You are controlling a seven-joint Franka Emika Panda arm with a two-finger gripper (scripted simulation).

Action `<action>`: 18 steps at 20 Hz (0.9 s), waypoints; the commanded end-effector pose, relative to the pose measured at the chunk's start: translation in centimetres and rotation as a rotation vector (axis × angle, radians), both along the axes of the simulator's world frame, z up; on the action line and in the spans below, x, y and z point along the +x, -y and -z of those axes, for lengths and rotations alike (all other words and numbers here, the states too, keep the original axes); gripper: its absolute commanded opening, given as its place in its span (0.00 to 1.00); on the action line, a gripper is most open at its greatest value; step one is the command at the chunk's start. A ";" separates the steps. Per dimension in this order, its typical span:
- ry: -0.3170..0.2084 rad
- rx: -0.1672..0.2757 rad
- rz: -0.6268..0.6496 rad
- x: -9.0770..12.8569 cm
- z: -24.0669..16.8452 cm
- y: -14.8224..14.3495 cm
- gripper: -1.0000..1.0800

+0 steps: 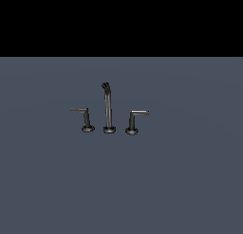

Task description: Turn on the faucet by rotating a designated handle.

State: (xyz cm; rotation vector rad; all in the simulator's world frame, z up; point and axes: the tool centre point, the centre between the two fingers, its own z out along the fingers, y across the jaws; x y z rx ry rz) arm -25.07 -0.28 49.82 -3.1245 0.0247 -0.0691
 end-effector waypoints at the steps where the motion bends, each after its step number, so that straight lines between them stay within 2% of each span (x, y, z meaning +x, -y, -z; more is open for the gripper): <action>1: 0.000 0.000 0.000 0.0 0.0 0.0 0.00; 10: -0.002 0.001 0.050 0.9 1.2 -0.5 0.00; 18: -0.006 0.004 0.181 3.4 4.5 -1.7 0.00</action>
